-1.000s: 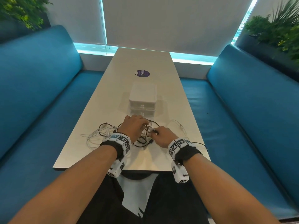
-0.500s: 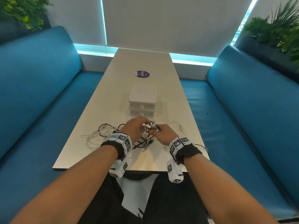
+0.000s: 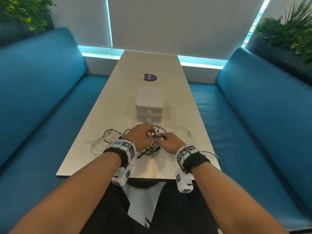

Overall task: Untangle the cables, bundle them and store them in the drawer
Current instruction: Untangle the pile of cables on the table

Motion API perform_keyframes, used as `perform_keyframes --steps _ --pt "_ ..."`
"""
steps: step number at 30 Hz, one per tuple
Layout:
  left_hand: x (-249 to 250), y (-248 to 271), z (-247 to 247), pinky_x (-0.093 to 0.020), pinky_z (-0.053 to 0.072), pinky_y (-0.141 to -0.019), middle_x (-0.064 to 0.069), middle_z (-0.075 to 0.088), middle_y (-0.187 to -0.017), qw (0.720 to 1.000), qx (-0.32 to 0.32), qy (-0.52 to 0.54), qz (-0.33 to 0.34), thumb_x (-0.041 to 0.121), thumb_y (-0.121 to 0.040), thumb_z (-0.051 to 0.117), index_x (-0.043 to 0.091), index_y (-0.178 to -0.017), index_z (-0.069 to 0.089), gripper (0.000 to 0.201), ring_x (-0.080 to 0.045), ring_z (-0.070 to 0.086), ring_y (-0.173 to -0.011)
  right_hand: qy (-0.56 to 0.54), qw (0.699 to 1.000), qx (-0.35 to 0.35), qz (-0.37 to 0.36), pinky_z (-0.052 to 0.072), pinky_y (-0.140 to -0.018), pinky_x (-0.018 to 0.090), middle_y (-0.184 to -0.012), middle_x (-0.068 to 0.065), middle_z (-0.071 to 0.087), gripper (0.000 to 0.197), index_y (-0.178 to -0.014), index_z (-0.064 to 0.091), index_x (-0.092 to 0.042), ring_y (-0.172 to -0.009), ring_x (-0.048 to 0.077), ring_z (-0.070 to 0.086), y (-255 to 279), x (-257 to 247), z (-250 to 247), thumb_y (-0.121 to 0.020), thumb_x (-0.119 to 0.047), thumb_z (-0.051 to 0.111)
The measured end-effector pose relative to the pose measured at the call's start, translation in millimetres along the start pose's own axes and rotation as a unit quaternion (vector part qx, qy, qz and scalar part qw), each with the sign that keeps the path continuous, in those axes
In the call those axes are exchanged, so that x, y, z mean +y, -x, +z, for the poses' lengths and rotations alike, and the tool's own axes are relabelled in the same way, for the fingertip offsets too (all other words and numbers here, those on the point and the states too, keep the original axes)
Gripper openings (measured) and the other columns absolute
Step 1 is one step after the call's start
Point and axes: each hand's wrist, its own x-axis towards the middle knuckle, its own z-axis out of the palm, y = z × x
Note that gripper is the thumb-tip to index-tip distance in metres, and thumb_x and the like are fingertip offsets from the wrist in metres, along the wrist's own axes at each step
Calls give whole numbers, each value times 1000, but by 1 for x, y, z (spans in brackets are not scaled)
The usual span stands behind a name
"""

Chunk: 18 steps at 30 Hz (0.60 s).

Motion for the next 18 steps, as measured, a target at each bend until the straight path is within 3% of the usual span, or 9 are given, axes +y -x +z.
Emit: perform_keyframes --steps 2,5,10,13,15,18 --pt "1 0 2 -26 40 -79 9 62 -114 1000 8 11 2 14 -89 54 25 -115 63 29 -10 53 -91 -19 1000 14 -6 42 -68 23 -95 10 72 25 -102 72 -9 -82 18 63 -1 0 -2 -92 -31 63" --pt "1 -1 2 -25 39 -78 10 61 -112 1000 13 19 0 10 -89 54 26 -115 62 31 -11 53 -89 -15 1000 21 3 45 -76 30 -98 9 72 23 -105 72 -11 -92 23 66 -2 1 -3 -92 -29 63" --pt "-9 1 0 -42 48 -87 11 55 -120 992 -64 -110 -2 3 -85 51 33 -117 55 44 -27 55 -97 4 995 95 31 41 -73 32 -88 3 66 17 -88 63 -18 -86 24 60 -2 0 -10 -95 -30 53" --pt "-12 2 -1 -44 48 -88 11 52 -125 989 -75 -128 -1 3 -87 51 32 -122 54 45 -29 53 -95 14 999 26 26 45 -77 33 -92 7 69 22 -97 71 -16 -88 28 63 4 -5 -14 -92 -25 51" --pt "-10 3 0 -43 47 -88 8 51 -126 989 -68 -132 4 3 -86 53 29 -122 53 45 -29 53 -92 72 997 -17 18 43 -70 29 -88 6 67 23 -104 71 -14 -83 26 62 9 -6 -10 -89 -18 53" --pt "-3 3 1 -39 45 -84 4 50 -125 990 -58 -128 1 -1 -83 54 27 -120 49 47 -25 46 -85 147 989 -28 4 43 -74 27 -100 7 68 31 -113 69 -19 -92 26 63 12 -3 1 -86 -14 54"
